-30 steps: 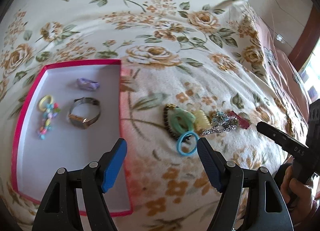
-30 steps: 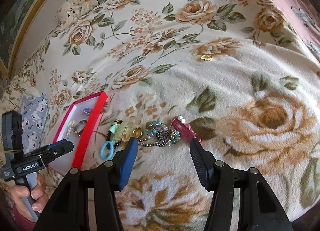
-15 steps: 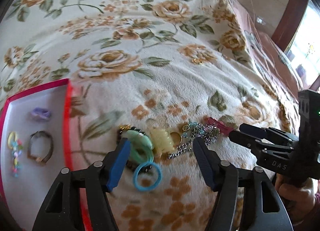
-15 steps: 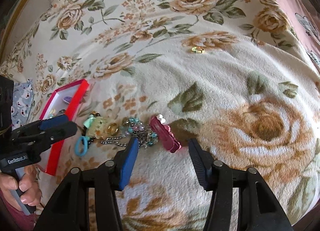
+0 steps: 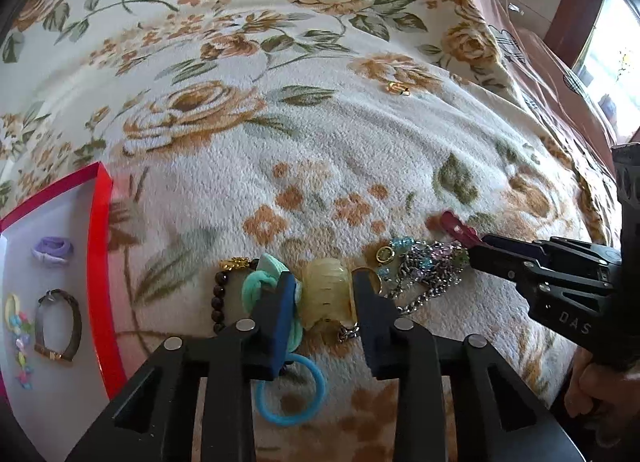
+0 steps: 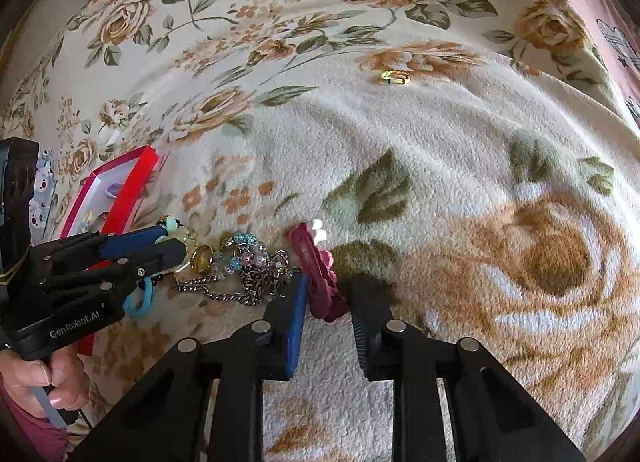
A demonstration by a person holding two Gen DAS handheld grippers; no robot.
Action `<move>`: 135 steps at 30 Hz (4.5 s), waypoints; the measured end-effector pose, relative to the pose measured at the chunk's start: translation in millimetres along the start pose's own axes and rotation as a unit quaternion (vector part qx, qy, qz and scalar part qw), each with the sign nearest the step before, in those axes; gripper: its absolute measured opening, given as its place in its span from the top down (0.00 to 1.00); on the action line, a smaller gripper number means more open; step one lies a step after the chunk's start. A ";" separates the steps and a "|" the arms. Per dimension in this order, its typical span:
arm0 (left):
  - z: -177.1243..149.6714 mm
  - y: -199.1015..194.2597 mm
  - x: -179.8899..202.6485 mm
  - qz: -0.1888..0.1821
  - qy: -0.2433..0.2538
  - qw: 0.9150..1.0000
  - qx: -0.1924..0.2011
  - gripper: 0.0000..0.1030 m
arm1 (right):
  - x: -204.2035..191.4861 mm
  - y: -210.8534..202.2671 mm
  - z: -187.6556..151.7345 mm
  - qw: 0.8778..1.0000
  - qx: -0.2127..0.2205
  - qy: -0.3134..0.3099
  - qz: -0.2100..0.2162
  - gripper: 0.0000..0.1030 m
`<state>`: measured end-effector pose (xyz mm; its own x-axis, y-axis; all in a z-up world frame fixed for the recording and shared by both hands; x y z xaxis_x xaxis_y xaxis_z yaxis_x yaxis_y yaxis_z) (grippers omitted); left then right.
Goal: Organize jewelry
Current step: 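Grasp the pink hair clip with the right tool while the left tool grasps the green hair clip, then carry both hair clips into the box and open both tools, then move both open tools back over the remaining jewelry pile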
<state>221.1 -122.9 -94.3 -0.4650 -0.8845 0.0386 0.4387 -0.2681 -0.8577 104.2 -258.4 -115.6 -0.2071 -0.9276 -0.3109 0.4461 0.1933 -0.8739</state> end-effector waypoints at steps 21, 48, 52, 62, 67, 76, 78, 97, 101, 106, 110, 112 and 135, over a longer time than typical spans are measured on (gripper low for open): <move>-41.6 -73.3 -21.3 -0.023 -0.031 0.998 0.053 1.00 | -23.9 -43.1 -8.3 0.997 0.038 0.001 0.064 0.81; -12.5 -30.8 -54.8 0.007 -0.041 0.999 0.019 0.91 | -39.6 -30.9 -6.7 0.994 0.024 0.010 0.103 0.81; -32.3 -61.0 -67.1 0.006 -0.068 0.997 0.040 0.91 | -56.5 -30.3 -6.3 0.993 0.022 -0.002 0.116 0.81; -94.9 -132.7 -102.3 0.043 -0.134 0.987 0.077 0.91 | -117.6 -22.9 -16.0 0.987 0.006 -0.048 0.151 0.81; -123.3 -159.7 -113.1 0.059 -0.158 0.982 0.086 0.91 | -153.5 -14.6 -24.7 0.983 -0.009 -0.074 0.169 0.81; -157.9 -183.8 -138.9 0.086 -0.193 0.974 0.085 0.91 | -217.2 2.8 -39.4 0.973 -0.032 -0.125 0.190 0.81; -160.9 -183.3 -143.5 0.093 -0.195 0.973 0.080 0.91 | -229.7 8.7 -42.4 0.971 -0.039 -0.134 0.194 0.81; -160.5 -134.0 -181.7 0.127 -0.200 0.971 0.028 0.90 | -281.3 75.2 -61.7 0.964 -0.087 -0.195 0.157 0.81; -158.5 -127.6 -180.0 0.131 -0.191 0.973 0.020 0.89 | -283.2 80.7 -62.7 0.964 -0.089 -0.201 0.151 0.81; -159.3 -122.3 -181.1 0.130 -0.193 0.972 0.014 0.85 | -285.0 82.4 -61.5 0.963 -0.088 -0.202 0.153 0.80; -160.0 -121.2 -182.8 0.131 -0.199 0.971 0.013 0.81 | -283.9 82.4 -60.7 0.963 -0.089 -0.200 0.160 0.79; -160.4 -123.1 -182.8 0.134 -0.200 0.970 0.014 0.80 | -282.8 81.6 -59.6 0.963 -0.088 -0.195 0.165 0.75; -187.0 -171.0 -136.7 0.089 -0.267 0.956 0.078 0.40 | -171.2 -10.5 -42.1 0.984 -0.004 -0.097 0.152 0.54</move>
<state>65.8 115.3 -48.7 0.0690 -0.9791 0.1915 0.6025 -0.1121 -0.7902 98.3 -88.2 -69.0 0.1044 -0.8701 -0.4816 0.4550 0.4724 -0.7548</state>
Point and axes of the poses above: each gripper's, at about its wrist camera, not at the fingertips, and y roughly the way its jaws point, x to its right, z to its top, the point moved 2 cm from there along y, roughly the way its jaws point, and after that the axes turned 10 degrees about y, right-handed, at the moved point
